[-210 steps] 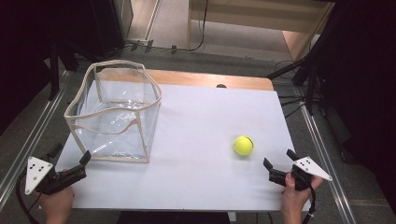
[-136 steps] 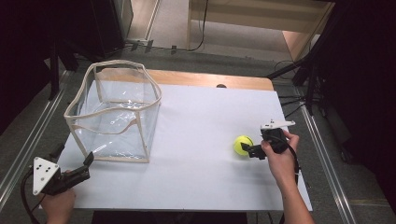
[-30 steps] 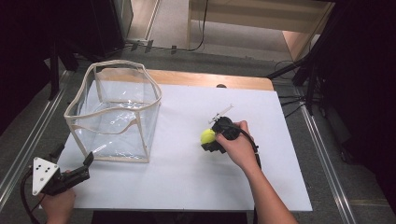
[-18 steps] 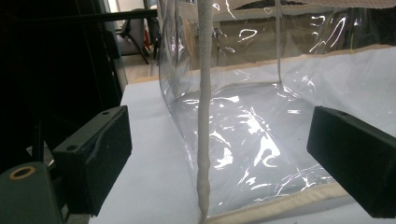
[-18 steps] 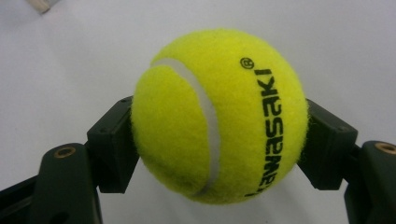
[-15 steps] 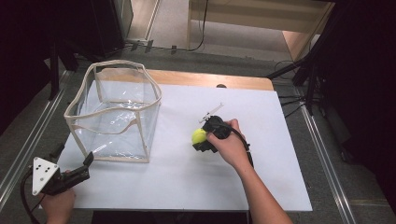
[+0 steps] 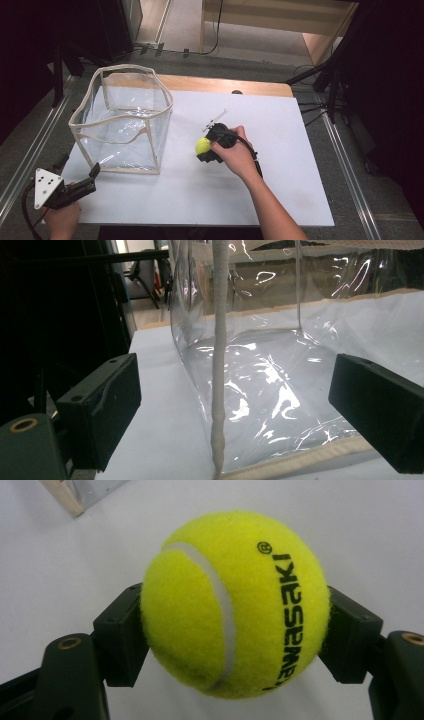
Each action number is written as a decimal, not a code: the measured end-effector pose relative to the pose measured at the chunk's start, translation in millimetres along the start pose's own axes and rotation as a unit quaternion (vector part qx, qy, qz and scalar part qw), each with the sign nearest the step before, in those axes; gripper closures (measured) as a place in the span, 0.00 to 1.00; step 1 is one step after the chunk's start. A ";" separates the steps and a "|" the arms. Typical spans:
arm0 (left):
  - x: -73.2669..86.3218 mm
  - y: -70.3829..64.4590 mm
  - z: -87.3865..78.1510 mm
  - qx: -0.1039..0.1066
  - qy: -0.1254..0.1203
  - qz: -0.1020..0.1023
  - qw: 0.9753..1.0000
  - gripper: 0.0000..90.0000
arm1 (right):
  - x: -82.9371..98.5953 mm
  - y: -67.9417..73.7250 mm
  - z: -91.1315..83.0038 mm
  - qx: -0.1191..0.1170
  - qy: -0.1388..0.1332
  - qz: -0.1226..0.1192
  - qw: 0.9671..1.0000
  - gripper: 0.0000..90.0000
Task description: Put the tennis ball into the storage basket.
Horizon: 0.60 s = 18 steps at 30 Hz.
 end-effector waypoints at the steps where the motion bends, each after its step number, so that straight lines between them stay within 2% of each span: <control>1: 0.0 -0.2 0.1 0.001 0.000 0.001 1.000 0.08 | -1.2 1.5 0.7 -0.004 -0.001 -0.001 1.000 0.27; 18: 0.0 0.3 -0.1 0.001 0.000 -0.004 1.000 0.08 | -19.8 21.6 10.2 -0.016 -0.002 -0.024 1.000 0.27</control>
Point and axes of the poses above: each handheld gripper's, and its own axes: z roughly forward along the jaws, x roughly out of its underside, y roughly to its left, the point moved 5 cm from there along z, roughly forward along the jaws, and after that the axes turned 7 degrees about z, right-handed, at the moved point
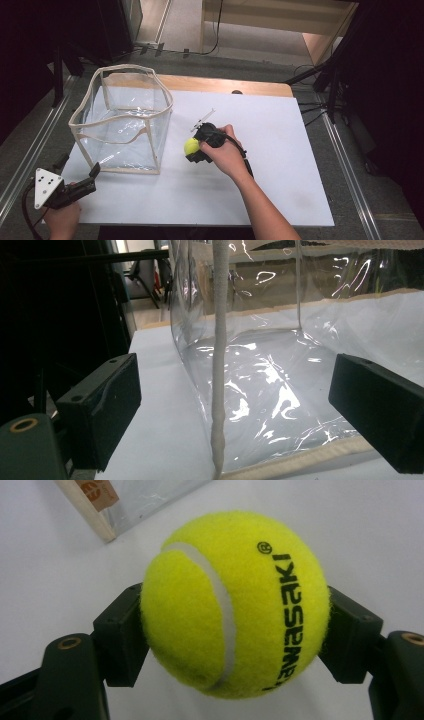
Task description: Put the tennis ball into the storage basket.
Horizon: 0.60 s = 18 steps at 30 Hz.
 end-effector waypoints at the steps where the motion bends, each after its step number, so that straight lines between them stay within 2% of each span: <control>1: 0.0 0.1 0.0 0.000 0.000 0.000 1.000 0.08 | -0.9 1.3 0.0 -0.001 0.001 0.001 1.000 0.27; 18: -0.3 1.0 0.5 -0.001 -0.002 -0.002 1.000 0.08 | -22.4 16.2 -6.5 -0.017 -0.012 -0.021 1.000 0.27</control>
Point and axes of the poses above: each handheld gripper's, and its own axes: z roughly forward along the jaws, x roughly out of its underside, y roughly to its left, the point moved 5 cm from there along z, roughly forward along the jaws, and after that the axes turned 7 degrees about z, right-handed, at the moved point
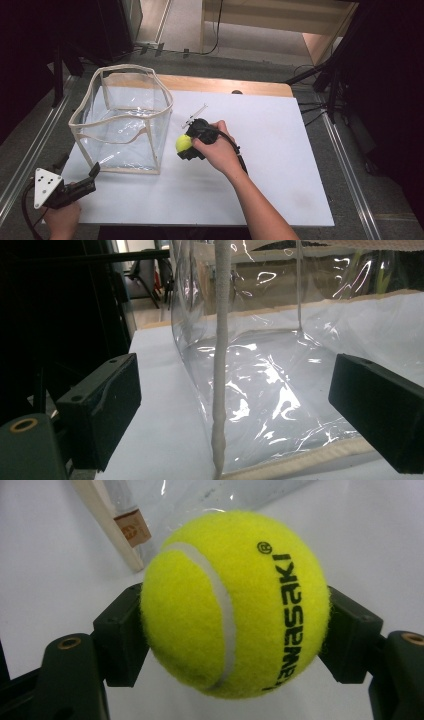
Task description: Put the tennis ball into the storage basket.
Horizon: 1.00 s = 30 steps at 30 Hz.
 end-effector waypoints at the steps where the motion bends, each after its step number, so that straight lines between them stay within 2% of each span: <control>1: 0.1 0.3 -0.1 0.000 0.001 0.000 1.000 0.08 | -1.1 0.4 -0.9 0.001 0.001 -0.002 1.000 0.27; 13: -0.1 0.1 0.3 0.000 0.000 -0.001 1.000 0.08 | -18.7 8.2 -14.9 0.001 -0.008 -0.015 1.000 0.27; 30: -0.2 -0.2 0.7 0.000 0.000 -0.006 1.000 0.08 | -41.1 8.2 -39.1 0.001 -0.015 -0.027 1.000 0.26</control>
Point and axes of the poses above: each handheld gripper's, and its own axes: z roughly forward along the jaws, x roughly out of its underside, y roughly to its left, the point moved 5 cm from there along z, roughly forward along the jaws, and after that the axes turned 7 degrees about z, right-handed, at the moved point
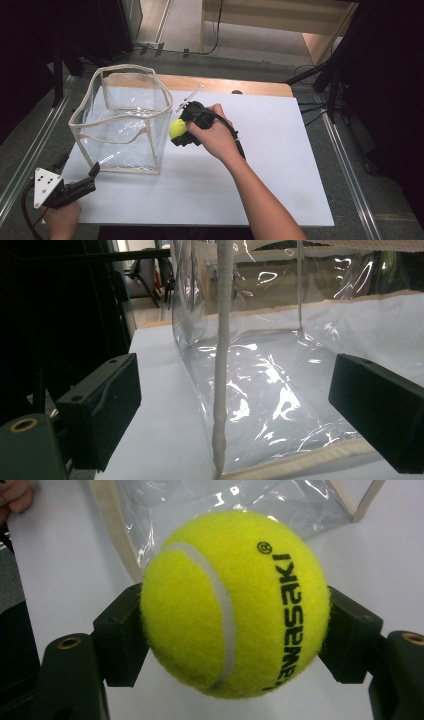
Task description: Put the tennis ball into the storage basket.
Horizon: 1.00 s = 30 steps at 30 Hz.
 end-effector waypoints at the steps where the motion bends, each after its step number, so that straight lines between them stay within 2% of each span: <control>1: 0.0 -0.1 0.1 0.000 0.000 0.000 1.000 0.08 | -1.8 0.7 -1.8 -0.002 -0.001 0.000 1.000 0.27; 7: 0.1 0.2 -0.1 0.000 0.002 0.003 1.000 0.08 | -9.4 2.0 -8.0 0.000 -0.003 -0.004 1.000 0.27; 8: 0.1 0.2 0.0 0.000 0.001 0.001 1.000 0.08 | -11.0 1.8 -8.8 -0.002 -0.006 -0.010 1.000 0.27; 10: 0.1 0.3 -0.1 0.000 0.001 0.001 1.000 0.08 | -12.9 2.9 -11.1 -0.002 -0.005 -0.007 1.000 0.27; 12: 0.1 0.3 -0.1 0.000 0.002 0.001 1.000 0.08 | -16.2 2.2 -13.7 -0.002 -0.009 -0.014 1.000 0.27; 20: 0.1 0.3 -0.1 0.000 0.002 0.001 1.000 0.08 | -24.8 4.2 -23.7 0.004 -0.009 -0.012 1.000 0.27; 30: 0.1 0.5 -0.1 0.000 0.003 0.002 1.000 0.08 | -34.1 4.9 -31.9 0.005 -0.018 -0.024 1.000 0.27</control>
Point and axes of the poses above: each handheld gripper's, and its own axes: z roughly forward along the jaws, x roughly out of its underside, y roughly to its left, the point moved 5 cm from there along z, roughly forward along the jaws, and after that the axes turned 7 degrees about z, right-handed, at the moved point
